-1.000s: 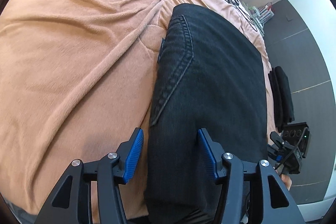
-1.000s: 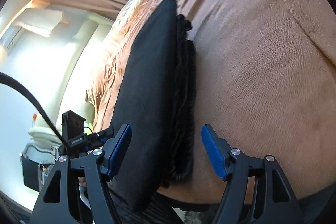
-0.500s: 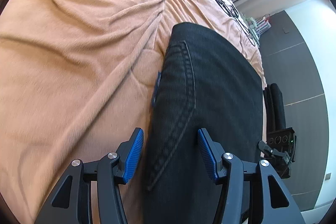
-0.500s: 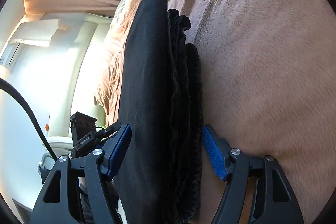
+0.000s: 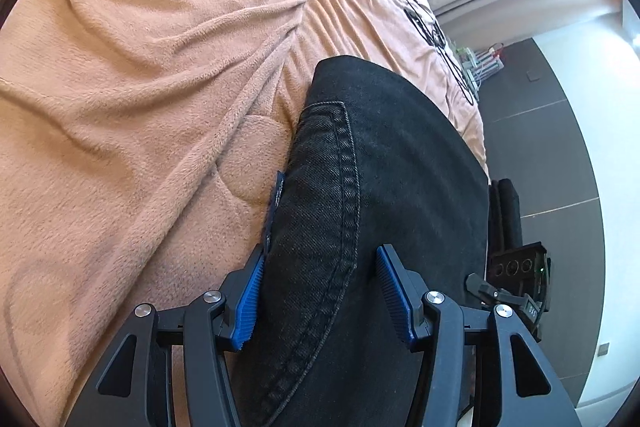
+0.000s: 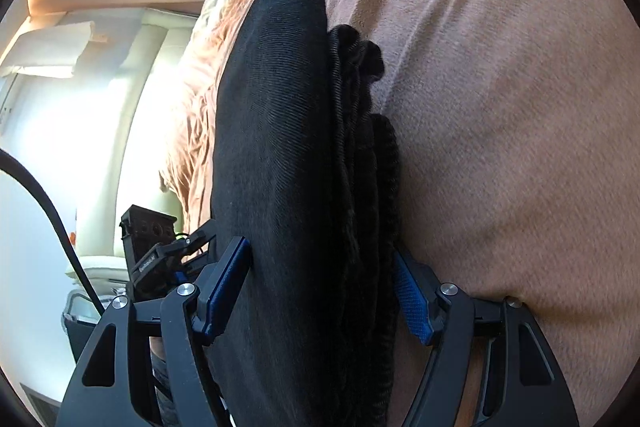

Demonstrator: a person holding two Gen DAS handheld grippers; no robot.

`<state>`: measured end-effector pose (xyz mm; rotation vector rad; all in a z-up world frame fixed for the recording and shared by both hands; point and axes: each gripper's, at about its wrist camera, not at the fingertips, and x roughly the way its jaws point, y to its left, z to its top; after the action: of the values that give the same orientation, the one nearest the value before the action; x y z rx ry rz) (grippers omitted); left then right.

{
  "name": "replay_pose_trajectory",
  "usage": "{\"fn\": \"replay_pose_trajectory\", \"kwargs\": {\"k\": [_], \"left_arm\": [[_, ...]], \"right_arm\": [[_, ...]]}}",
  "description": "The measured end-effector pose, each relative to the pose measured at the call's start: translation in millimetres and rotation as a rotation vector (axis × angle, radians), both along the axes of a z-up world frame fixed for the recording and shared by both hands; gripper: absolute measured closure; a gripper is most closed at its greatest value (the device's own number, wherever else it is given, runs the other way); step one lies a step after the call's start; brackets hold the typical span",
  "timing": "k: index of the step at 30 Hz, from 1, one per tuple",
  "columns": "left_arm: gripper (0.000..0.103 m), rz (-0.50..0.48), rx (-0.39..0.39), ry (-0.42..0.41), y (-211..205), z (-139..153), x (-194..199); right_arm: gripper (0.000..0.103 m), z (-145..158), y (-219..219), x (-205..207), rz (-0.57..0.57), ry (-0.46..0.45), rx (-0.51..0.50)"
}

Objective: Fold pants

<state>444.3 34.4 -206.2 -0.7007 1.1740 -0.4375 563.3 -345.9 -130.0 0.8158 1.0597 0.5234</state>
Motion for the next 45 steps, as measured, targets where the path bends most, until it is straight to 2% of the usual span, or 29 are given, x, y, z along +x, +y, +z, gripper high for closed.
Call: {"fn": "replay_pose_trajectory", "kwargs": {"k": [5, 11, 19, 30, 36, 45], "left_arm": [[0.062, -0.006, 0.002, -0.028, 1.8, 9.7, -6.8], [0.070, -0.022, -0.002, -0.072, 1.9, 29.9, -14.5], [0.071, -0.022, -0.031, -0.121, 13.7, 53.0, -30.8], [0.075, 0.010, -0.028, -0.191, 48.5, 83.7, -45.0], [0.075, 0.046, -0.021, -0.221, 81.4, 98.8, -60.4], [0.076, 0.132, -0.001, -0.248, 149.7, 113.8, -84.5]], "right_arm": [[0.064, 15.4, 4.8, -16.7, 0.009, -0.059, -0.038], [0.074, 35.8, 17.6, -24.7, 0.029, -0.125, -0.065], [0.076, 54.9, 30.8, -45.4, 0.041, -0.203, -0.070], [0.079, 66.9, 79.4, -51.1, 0.077, -0.260, -0.056], [0.079, 67.0, 104.2, -49.3, 0.107, -0.277, -0.038], [0.079, 68.2, 175.0, -33.9, 0.189, -0.303, -0.026]]}}
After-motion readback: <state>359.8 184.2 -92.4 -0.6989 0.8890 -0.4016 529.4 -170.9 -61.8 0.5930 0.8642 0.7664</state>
